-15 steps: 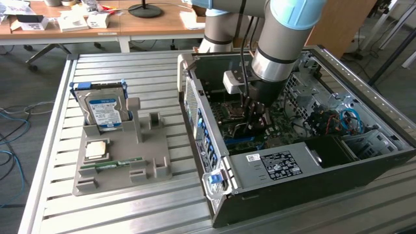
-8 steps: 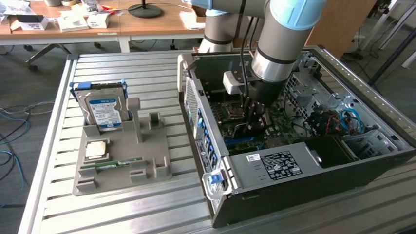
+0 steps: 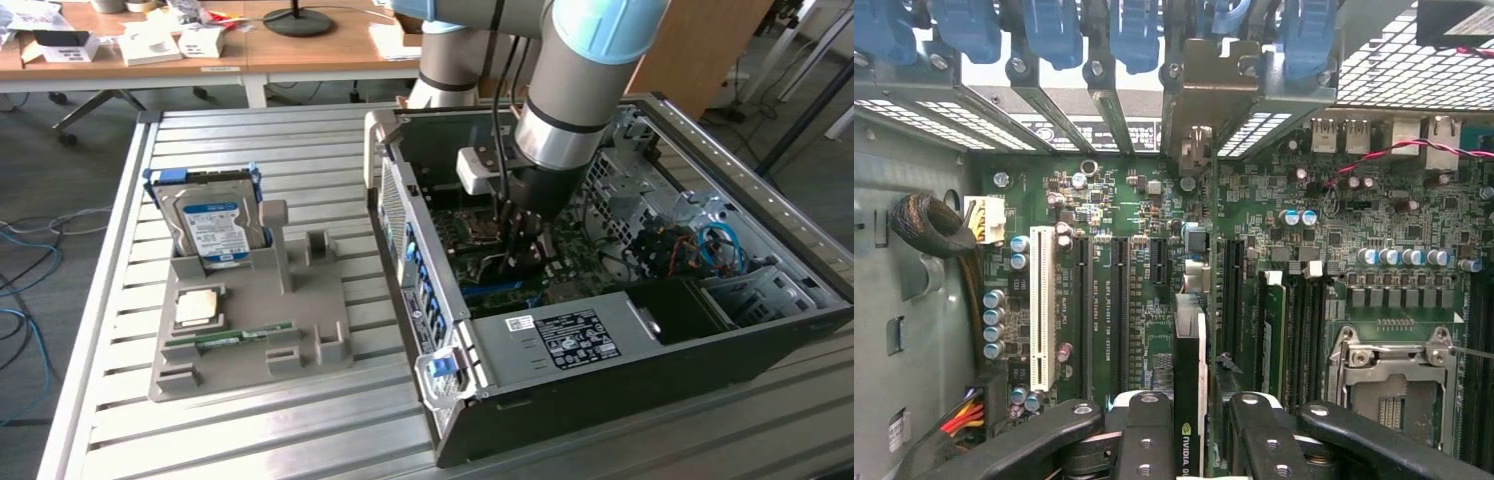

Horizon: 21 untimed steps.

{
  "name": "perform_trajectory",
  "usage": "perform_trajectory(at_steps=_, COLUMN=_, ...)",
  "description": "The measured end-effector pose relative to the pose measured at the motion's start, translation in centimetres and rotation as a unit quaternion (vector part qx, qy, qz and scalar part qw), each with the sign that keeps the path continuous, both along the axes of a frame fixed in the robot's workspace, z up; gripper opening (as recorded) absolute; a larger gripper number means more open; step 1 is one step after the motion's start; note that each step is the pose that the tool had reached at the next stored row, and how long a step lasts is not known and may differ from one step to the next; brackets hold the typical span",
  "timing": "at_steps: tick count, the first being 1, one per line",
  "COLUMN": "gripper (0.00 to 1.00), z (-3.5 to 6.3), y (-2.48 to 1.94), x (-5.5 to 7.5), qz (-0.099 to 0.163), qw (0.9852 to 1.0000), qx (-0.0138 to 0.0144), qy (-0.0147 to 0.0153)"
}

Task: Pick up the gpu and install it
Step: 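Insert the gpu into the slot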

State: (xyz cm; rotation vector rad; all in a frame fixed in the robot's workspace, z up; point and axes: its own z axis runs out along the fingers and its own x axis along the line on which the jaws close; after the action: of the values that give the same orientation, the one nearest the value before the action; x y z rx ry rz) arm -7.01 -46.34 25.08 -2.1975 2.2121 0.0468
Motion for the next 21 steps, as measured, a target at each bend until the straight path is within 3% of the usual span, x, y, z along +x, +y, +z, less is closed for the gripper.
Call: perform_trajectory(at_steps=21, gripper=0.27, z=-0.08, y=0.0, x=-0.03, qz=0.0, qw=1.0, qx=0.0, qy=0.0)
